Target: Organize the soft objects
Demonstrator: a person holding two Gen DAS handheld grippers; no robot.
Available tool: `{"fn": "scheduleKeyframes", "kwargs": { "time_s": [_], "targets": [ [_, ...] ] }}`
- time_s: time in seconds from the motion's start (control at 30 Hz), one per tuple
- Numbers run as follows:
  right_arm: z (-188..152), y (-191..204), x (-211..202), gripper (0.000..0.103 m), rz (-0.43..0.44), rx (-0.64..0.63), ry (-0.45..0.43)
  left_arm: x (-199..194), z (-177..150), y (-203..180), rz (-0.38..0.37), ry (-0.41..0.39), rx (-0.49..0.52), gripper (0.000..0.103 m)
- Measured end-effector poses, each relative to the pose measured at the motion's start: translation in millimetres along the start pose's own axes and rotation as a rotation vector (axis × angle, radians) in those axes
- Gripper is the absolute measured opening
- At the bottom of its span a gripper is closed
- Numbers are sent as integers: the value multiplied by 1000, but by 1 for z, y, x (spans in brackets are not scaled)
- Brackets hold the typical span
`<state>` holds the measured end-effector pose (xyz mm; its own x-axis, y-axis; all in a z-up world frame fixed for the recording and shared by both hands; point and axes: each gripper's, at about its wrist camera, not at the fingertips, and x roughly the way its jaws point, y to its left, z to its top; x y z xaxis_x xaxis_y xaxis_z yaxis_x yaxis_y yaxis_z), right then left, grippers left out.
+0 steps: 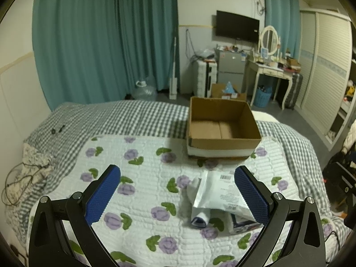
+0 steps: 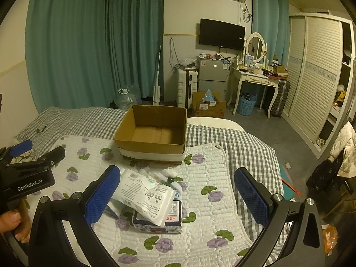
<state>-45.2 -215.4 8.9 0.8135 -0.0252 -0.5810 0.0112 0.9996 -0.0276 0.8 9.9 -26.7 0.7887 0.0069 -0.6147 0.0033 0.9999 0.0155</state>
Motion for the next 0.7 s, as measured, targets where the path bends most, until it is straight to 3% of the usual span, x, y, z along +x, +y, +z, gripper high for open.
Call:
{"fn": "scheduleKeyframes", "kwargs": {
  "time_s": [0.23,0.7],
  "targets": [
    [-3,4,7,103,42,-4,11,3,-2,0,1,8,3,103],
    [-16,23,36,103,39,-67,68,24,-4,11,-7,46,-3,103]
  ]
}}
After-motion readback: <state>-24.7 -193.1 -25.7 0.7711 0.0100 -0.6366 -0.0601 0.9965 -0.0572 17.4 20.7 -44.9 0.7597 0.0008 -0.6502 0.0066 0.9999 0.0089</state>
